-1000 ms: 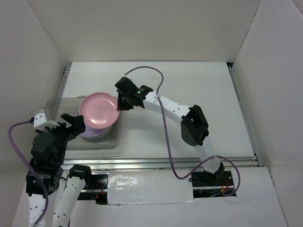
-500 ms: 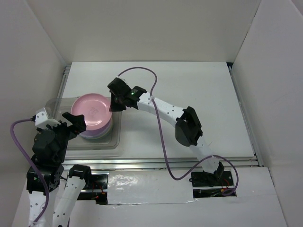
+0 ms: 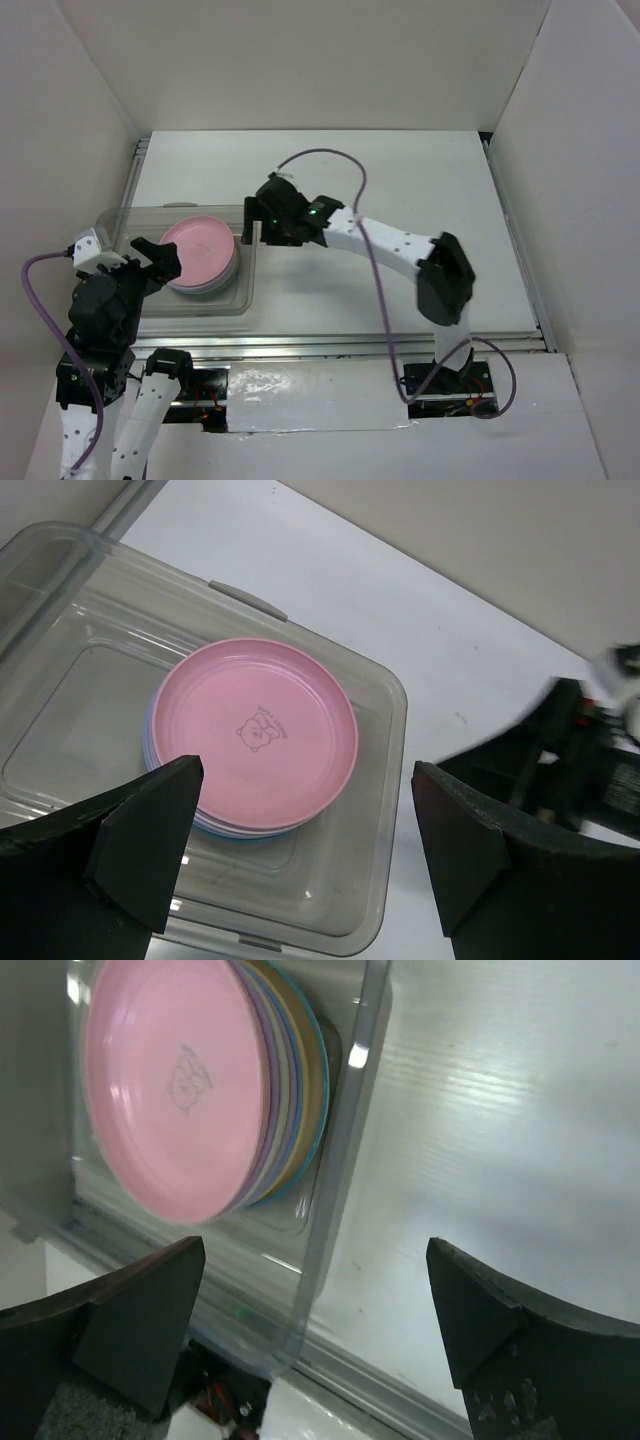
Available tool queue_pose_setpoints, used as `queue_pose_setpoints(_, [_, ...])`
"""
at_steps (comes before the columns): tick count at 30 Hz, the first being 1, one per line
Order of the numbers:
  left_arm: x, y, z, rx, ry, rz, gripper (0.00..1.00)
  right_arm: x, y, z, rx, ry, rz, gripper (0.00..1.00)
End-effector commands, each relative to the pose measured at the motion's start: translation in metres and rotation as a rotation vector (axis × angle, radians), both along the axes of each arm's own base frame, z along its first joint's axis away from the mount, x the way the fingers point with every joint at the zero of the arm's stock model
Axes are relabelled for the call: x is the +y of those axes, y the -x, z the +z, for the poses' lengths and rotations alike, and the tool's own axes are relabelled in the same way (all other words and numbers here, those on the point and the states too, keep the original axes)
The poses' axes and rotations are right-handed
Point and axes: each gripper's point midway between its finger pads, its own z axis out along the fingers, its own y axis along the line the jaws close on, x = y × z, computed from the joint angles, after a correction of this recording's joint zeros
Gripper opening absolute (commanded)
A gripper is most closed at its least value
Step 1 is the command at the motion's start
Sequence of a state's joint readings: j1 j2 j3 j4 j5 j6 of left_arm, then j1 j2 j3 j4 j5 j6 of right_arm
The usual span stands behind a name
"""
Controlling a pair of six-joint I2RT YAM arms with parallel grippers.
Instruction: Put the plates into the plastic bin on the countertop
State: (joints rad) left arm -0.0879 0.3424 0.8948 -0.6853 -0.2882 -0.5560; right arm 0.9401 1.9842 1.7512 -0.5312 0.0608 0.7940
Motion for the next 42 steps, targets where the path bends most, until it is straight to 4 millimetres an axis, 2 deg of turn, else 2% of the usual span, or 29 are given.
queue_pose_setpoints(1, [0.008,0.001,0.013,-0.045,0.0,0.043,0.99,-0.084,0.003,0.113,-0.281,-0.048,-0.174,1.0])
queue_pose_setpoints(3, [0.011,-0.001,0.009,-0.006,-0.007,0.065,0.99,-0.131,0.013,0.124,-0.38,0.069,-0.301,1.0])
queue_pose_setpoints(4, [0.013,-0.002,0.008,0.009,-0.011,0.075,0.99,-0.165,0.032,0.131,-0.385,0.132,-0.33,1.0])
queue_pose_setpoints(5, [0.016,-0.005,0.005,0.039,-0.014,0.097,0.99,-0.186,0.042,0.127,-0.387,0.194,-0.359,1.0])
queue_pose_setpoints(6, [0.018,-0.001,0.011,0.05,-0.019,0.103,0.99,-0.203,0.053,0.135,-0.423,0.213,-0.429,1.0])
queue_pose_setpoints(7, [0.019,0.0,0.012,0.078,-0.028,0.106,0.99,-0.236,0.074,0.137,-0.422,0.28,-0.439,1.0])
queue_pose_setpoints(8, [0.022,0.002,0.004,0.164,-0.052,0.119,0.99,-0.252,0.086,0.139,-0.432,0.31,-0.455,1.0])
queue_pose_setpoints(9, [0.023,0.008,0.022,0.154,-0.051,0.119,0.99,-0.263,0.105,0.155,-0.456,0.228,-0.509,1.0])
queue_pose_setpoints(10, [0.023,0.006,0.023,0.195,-0.065,0.119,0.99,-0.291,0.12,0.152,-0.453,0.306,-0.497,1.0])
queue_pose_setpoints(11, [0.022,0.013,0.024,0.228,-0.078,0.105,0.99,-0.295,0.13,0.157,-0.461,0.273,-0.485,1.0])
queue_pose_setpoints(12, [0.02,0.018,0.039,0.202,-0.084,0.08,0.99,-0.301,0.148,0.156,-0.432,0.216,-0.395,1.0])
queue_pose_setpoints(13, [0.019,0.02,0.043,0.213,-0.088,0.074,0.99,-0.307,0.155,0.156,-0.411,0.172,-0.378,1.0])
queue_pose_setpoints(14, [0.02,0.029,0.047,0.227,-0.097,0.068,0.99,-0.313,0.159,0.155,-0.393,0.133,-0.372,1.0])
queue_pose_setpoints(15, [0.019,0.034,0.048,0.236,-0.1,0.06,0.99,-0.33,0.164,0.156,-0.381,0.076,-0.372,1.0])
queue_pose_setpoints(18, [0.021,0.053,0.047,0.259,-0.111,0.054,0.99,-0.36,0.167,0.155,-0.395,-0.007,-0.396,1.0])
queue_pose_setpoints(19, [0.022,0.062,0.047,0.24,-0.11,0.057,0.99,-0.367,0.167,0.156,-0.406,-0.023,-0.397,1.0])
queue_pose_setpoints(22, [0.02,0.072,0.046,0.203,-0.101,0.044,0.99,-0.388,0.166,0.159,-0.434,-0.069,-0.427,1.0])
queue_pose_setpoints(28, [0.015,0.067,0.039,0.224,-0.089,0.022,0.99,-0.412,0.165,0.167,-0.48,-0.061,-0.459,1.0])
queue_pose_setpoints(36, [0.024,0.077,0.042,0.201,-0.081,0.076,0.99,-0.412,0.164,0.171,-0.504,-0.036,-0.447,1.0])
queue_pose_setpoints(42, [0.023,0.074,0.039,0.203,-0.08,0.074,0.99,-0.415,0.164,0.175,-0.51,-0.038,-0.456,1.0])
